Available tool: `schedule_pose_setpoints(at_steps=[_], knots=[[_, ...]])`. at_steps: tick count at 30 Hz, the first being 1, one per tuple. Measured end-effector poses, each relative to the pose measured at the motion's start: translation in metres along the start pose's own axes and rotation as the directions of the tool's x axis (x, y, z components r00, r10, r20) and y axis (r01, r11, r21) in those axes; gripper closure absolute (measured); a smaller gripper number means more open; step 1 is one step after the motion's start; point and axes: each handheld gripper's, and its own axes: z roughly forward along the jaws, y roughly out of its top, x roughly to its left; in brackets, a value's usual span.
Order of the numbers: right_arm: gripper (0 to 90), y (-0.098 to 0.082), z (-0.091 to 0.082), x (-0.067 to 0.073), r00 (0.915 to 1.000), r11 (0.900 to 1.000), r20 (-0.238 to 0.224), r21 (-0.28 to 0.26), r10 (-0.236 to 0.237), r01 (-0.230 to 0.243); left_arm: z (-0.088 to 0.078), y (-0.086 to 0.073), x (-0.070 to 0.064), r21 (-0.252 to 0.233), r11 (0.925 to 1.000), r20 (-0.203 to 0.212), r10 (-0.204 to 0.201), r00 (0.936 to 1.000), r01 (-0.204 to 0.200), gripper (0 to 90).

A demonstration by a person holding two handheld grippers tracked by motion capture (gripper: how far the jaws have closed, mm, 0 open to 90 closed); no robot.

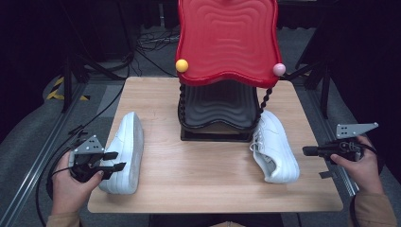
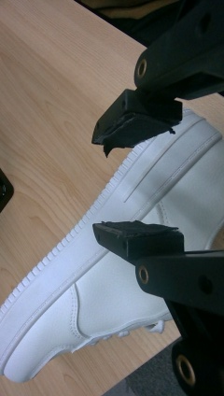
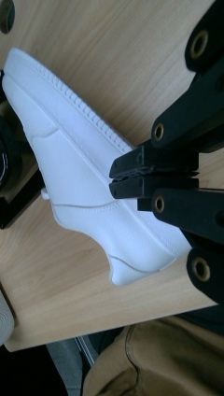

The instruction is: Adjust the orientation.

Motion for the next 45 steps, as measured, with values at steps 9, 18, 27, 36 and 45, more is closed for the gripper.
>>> schedule_pose_setpoints(at_steps=[9,18,27,36,45], knots=[[89.4,0.002,0.003,0.002,1.0000,1.000,0.001,0.020,-0.008,0.008,0.000,0.001,-0.001,-0.011,0.9999,0.012,-0.007,0.9999,0.008,56.1],[89.4,0.000,0.006,0.002,0.9999,0.999,-0.009,0.033,-0.008,0.008,0.007,0.004,-0.007,0.020,0.9998,-0.049,-0.003,0.9988,0.004,89.9],[89.5,0.000,0.010,0.001,0.9997,0.999,-0.025,0.046,-0.007,0.008,0.014,0.003,-0.005,0.018,0.9997,-0.032,-0.016,0.9994,0.017,89.9],[89.5,-0.001,0.017,0.001,0.9992,0.998,-0.041,0.064,-0.003,0.006,0.030,0.000,-0.002,0.065,0.9978,-0.013,-0.014,0.9998,0.015,89.8],[89.4,-0.001,0.018,0.001,0.9990,0.998,-0.043,0.064,-0.006,0.009,0.038,0.007,-0.013,0.092,0.9954,-0.002,0.028,0.9996,-0.028,89.9]])
